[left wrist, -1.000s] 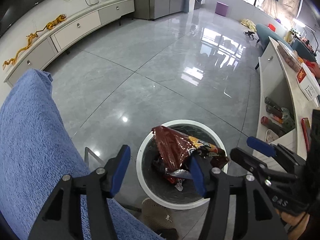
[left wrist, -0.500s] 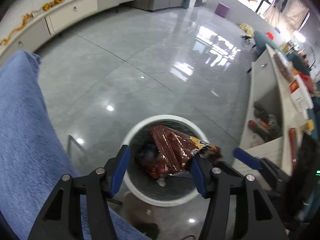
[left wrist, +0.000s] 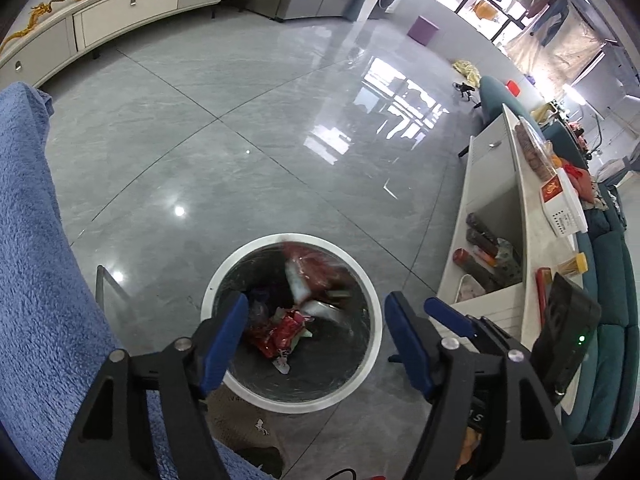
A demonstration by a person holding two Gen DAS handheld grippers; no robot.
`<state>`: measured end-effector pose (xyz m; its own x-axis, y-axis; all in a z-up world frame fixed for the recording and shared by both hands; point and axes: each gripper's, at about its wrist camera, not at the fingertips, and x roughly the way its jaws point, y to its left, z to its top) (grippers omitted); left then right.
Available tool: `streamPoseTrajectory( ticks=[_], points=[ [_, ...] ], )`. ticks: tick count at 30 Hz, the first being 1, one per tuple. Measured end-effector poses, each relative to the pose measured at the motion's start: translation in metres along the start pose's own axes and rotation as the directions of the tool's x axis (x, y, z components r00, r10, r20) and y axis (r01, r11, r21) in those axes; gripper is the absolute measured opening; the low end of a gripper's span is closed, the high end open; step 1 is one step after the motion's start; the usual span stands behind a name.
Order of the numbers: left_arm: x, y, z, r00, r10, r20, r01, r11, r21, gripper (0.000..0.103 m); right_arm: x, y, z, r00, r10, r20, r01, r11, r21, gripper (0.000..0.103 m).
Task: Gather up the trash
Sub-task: 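Move both open tools back to the white bags on the rug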
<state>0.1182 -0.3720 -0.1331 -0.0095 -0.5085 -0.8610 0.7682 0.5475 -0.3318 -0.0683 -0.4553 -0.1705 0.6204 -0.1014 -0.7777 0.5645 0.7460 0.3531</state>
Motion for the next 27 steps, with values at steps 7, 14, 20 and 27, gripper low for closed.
streamPoseTrajectory(
  ticks=[7, 14, 20, 27],
  points=[
    [-0.013, 0.006, -0.002, 0.999, 0.013, 0.049, -0.013, 1.0, -0.014, 0.07, -0.003, 0.005, 0.0, 1.0, -0.018, 0.001, 0.018, 1.0, -0.007, 0.06],
    [-0.05, 0.013, -0.01, 0.984, 0.09, 0.156, -0.089, 0.996, -0.012, 0.07, -0.023, 0.015, 0.008, 0.999, -0.011, 0.039, 0.012, 1.0, -0.028, 0.06],
    [-0.103, 0.032, -0.029, 0.948, 0.174, 0.267, -0.17, 0.985, -0.035, 0.07, -0.052, 0.048, 0.017, 0.995, 0.022, 0.093, -0.014, 0.996, -0.089, 0.06],
    [-0.172, 0.08, -0.064, 0.878, 0.301, 0.372, -0.275, 0.953, -0.124, 0.071, -0.086, 0.111, 0.022, 0.985, 0.098, 0.142, -0.069, 0.978, -0.195, 0.065]
  ],
)
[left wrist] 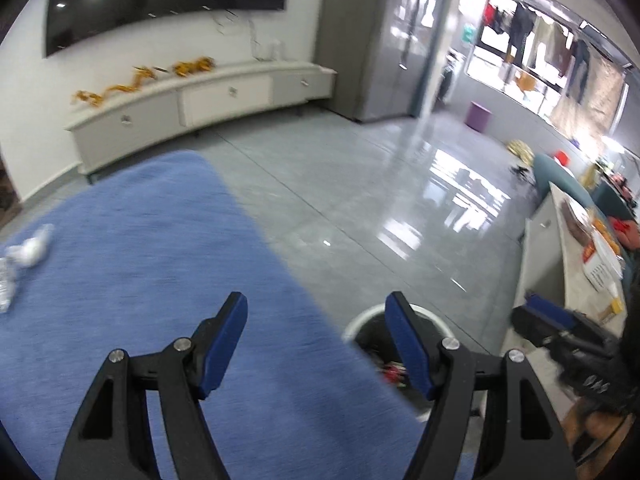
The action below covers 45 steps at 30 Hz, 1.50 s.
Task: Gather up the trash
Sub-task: 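Move both open tools back to the white bags on the rug, then grasp the white printed bag with the left tool while the right tool grasps the white plastic bag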
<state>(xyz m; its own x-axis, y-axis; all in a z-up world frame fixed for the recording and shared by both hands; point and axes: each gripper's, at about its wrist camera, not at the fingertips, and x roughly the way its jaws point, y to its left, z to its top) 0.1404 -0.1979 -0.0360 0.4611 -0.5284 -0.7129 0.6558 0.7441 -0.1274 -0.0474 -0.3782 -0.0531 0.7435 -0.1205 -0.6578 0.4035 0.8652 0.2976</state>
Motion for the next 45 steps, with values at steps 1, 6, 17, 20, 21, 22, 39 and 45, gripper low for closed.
streamPoseTrajectory(
  ticks=[1, 6, 17, 20, 21, 22, 39, 45],
  points=[
    [-0.009, 0.015, -0.002, 1.0, 0.023, 0.011, -0.023, 1.0, -0.016, 0.071, -0.001, 0.01, 0.002, 1.0, 0.008, 0.002, -0.008, 1.0, -0.017, 0.065],
    [-0.043, 0.08, -0.012, 0.991, 0.119, 0.054, -0.116, 0.991, -0.059, 0.072, -0.002, 0.072, 0.011, 0.998, 0.069, -0.006, -0.07, 0.99, -0.122, 0.065],
    [-0.12, 0.266, -0.028, 0.928, 0.356, 0.112, -0.325, 0.918, -0.227, 0.077, 0.009, 0.218, 0.045, 0.968, 0.248, -0.046, -0.25, 0.916, -0.313, 0.065],
    [-0.129, 0.315, -0.03, 0.911, 0.4, 0.099, -0.36, 0.89, -0.279, 0.077, 0.02, 0.258, 0.059, 0.948, 0.312, -0.067, -0.316, 0.887, -0.338, 0.065],
    [-0.131, 0.33, -0.03, 0.905, 0.415, 0.096, -0.372, 0.879, -0.297, 0.077, 0.026, 0.272, 0.065, 0.937, 0.342, -0.078, -0.348, 0.877, -0.331, 0.065],
    [-0.132, 0.345, -0.03, 0.899, 0.428, 0.093, -0.38, 0.869, -0.317, 0.077, 0.032, 0.282, 0.069, 0.932, 0.353, -0.081, -0.359, 0.873, -0.328, 0.065],
    [-0.045, 0.434, -0.037, 0.945, 0.324, 0.049, -0.27, 0.854, -0.444, 0.077, 0.226, 0.428, 0.043, 0.896, 0.403, -0.189, -0.443, 0.85, -0.285, 0.076],
    [-0.011, 0.444, -0.041, 0.969, 0.246, 0.004, -0.219, 0.868, -0.446, 0.076, 0.282, 0.436, 0.025, 0.886, 0.384, -0.26, -0.442, 0.87, -0.219, 0.071]
  ],
)
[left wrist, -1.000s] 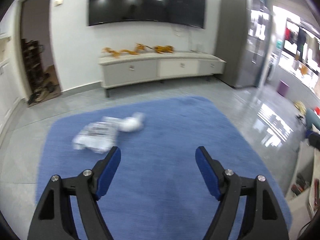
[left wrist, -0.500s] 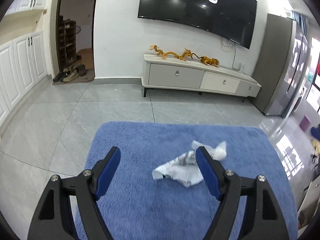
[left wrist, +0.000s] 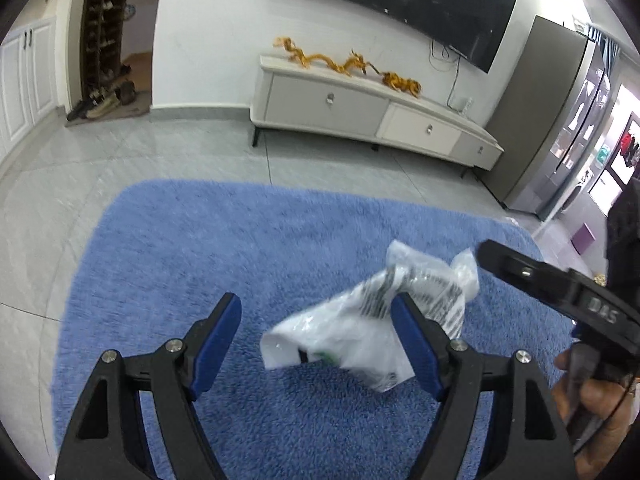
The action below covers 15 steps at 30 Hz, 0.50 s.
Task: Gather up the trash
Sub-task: 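Grasp the white printed bag with the left tool while the right tool grasps the white plastic bag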
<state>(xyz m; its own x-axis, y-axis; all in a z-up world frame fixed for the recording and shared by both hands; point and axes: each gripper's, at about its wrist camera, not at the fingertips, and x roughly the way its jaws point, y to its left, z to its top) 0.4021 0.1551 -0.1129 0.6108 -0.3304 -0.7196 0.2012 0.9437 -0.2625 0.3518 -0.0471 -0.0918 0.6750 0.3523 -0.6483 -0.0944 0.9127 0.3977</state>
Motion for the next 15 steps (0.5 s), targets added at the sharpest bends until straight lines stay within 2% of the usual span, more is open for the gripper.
streamPoseTrajectory(
  ticks=[3, 5, 6, 7, 8, 10, 12, 15],
  points=[
    [0.009, 0.002, -0.003, 1.0, -0.023, -0.021, 0.023, 1.0, -0.003, 0.077, 0.017, -0.004, -0.003, 0.999, 0.015, -0.033, -0.014, 1.0, 0.015, 0.059],
    [0.011, 0.0, -0.004, 0.999, -0.036, -0.023, 0.036, 0.999, 0.005, 0.076, 0.023, -0.002, -0.009, 0.998, 0.031, -0.058, -0.031, 1.0, 0.004, 0.046],
    [0.011, -0.002, -0.005, 0.999, -0.038, -0.025, 0.038, 0.999, 0.011, 0.076, 0.024, -0.002, -0.011, 0.997, 0.033, -0.065, -0.034, 0.999, -0.002, 0.043],
    [0.011, -0.004, -0.005, 0.999, -0.035, -0.023, 0.036, 0.999, 0.017, 0.073, 0.024, -0.001, -0.013, 0.997, 0.033, -0.067, -0.034, 0.999, -0.01, 0.038],
    [0.011, -0.005, -0.005, 0.999, -0.041, -0.018, 0.041, 0.999, 0.021, 0.069, 0.023, -0.001, -0.015, 0.997, 0.037, -0.065, -0.038, 0.999, -0.009, 0.034],
    [0.009, -0.008, -0.007, 0.997, -0.078, -0.022, 0.078, 0.997, 0.02, 0.046, 0.02, -0.003, -0.017, 0.996, 0.054, -0.065, -0.054, 0.999, 0.003, 0.03],
    [0.006, -0.013, -0.008, 0.996, -0.091, -0.023, 0.092, 0.995, 0.026, 0.037, 0.014, -0.003, -0.02, 0.996, 0.056, -0.068, -0.057, 0.998, -0.014, 0.028],
    [-0.004, -0.025, -0.015, 0.996, -0.087, -0.014, 0.088, 0.994, 0.058, 0.027, -0.001, -0.003, -0.026, 0.996, 0.053, -0.068, -0.055, 0.998, -0.031, 0.026]
  ],
)
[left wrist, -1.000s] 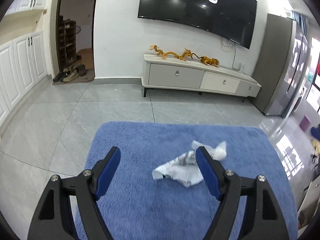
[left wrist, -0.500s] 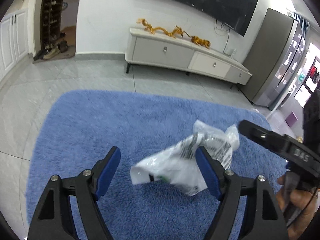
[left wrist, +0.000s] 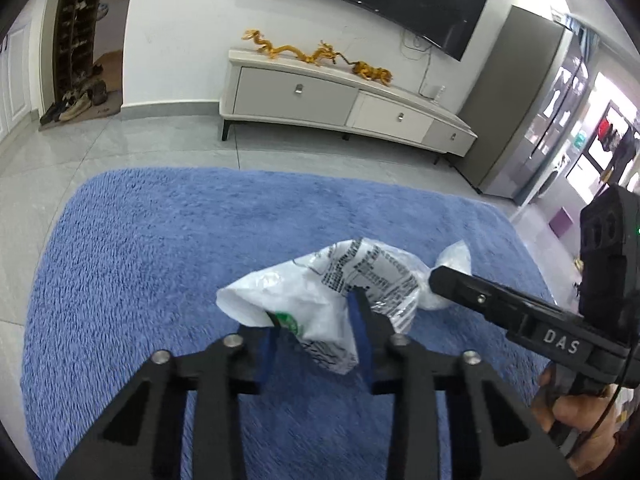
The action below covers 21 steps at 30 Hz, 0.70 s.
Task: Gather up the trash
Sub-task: 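Grasp the white printed bag with the left tool while the right tool grasps the white plastic bag, then carry both white bags over the bin and open both tools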
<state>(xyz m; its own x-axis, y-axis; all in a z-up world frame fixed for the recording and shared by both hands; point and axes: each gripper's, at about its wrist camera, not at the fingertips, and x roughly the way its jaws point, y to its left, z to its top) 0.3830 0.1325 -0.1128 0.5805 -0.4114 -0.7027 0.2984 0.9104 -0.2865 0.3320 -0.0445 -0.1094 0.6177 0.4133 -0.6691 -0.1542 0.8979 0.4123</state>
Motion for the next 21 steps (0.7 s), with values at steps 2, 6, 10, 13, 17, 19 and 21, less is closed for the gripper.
streamPoseTrajectory(
  ticks=[2, 6, 10, 13, 17, 19, 21],
  points=[
    [-0.009, -0.009, -0.006, 1.0, -0.004, 0.003, 0.004, 1.0, 0.012, 0.023, -0.013, 0.001, -0.006, 1.0, -0.004, 0.006, 0.004, 1.0, -0.008, 0.026],
    [-0.035, -0.03, -0.023, 1.0, -0.003, 0.016, 0.002, 0.999, 0.044, 0.02, -0.05, 0.003, -0.024, 1.0, -0.016, 0.016, 0.016, 0.999, -0.034, 0.026],
    [-0.071, -0.058, -0.048, 0.999, 0.013, 0.037, -0.017, 0.995, 0.099, 0.02, -0.096, 0.005, -0.05, 0.999, -0.032, 0.026, 0.034, 0.997, -0.068, 0.026],
    [-0.098, -0.082, -0.069, 0.998, 0.031, 0.053, -0.038, 0.99, 0.139, 0.02, -0.128, 0.007, -0.069, 0.998, -0.047, 0.032, 0.05, 0.995, -0.088, 0.026],
    [-0.125, -0.114, -0.092, 0.996, 0.048, 0.073, -0.061, 0.981, 0.182, 0.02, -0.169, 0.003, -0.098, 0.997, -0.073, 0.032, 0.076, 0.992, -0.104, 0.026],
    [-0.139, -0.13, -0.103, 0.995, 0.055, 0.086, -0.071, 0.977, 0.203, 0.02, -0.184, 0.001, -0.11, 0.996, -0.086, 0.033, 0.088, 0.991, -0.103, 0.026],
    [-0.149, -0.144, -0.112, 0.993, 0.063, 0.1, -0.084, 0.972, 0.221, 0.02, -0.197, 0.0, -0.121, 0.994, -0.101, 0.034, 0.104, 0.988, -0.11, 0.026]
  ],
)
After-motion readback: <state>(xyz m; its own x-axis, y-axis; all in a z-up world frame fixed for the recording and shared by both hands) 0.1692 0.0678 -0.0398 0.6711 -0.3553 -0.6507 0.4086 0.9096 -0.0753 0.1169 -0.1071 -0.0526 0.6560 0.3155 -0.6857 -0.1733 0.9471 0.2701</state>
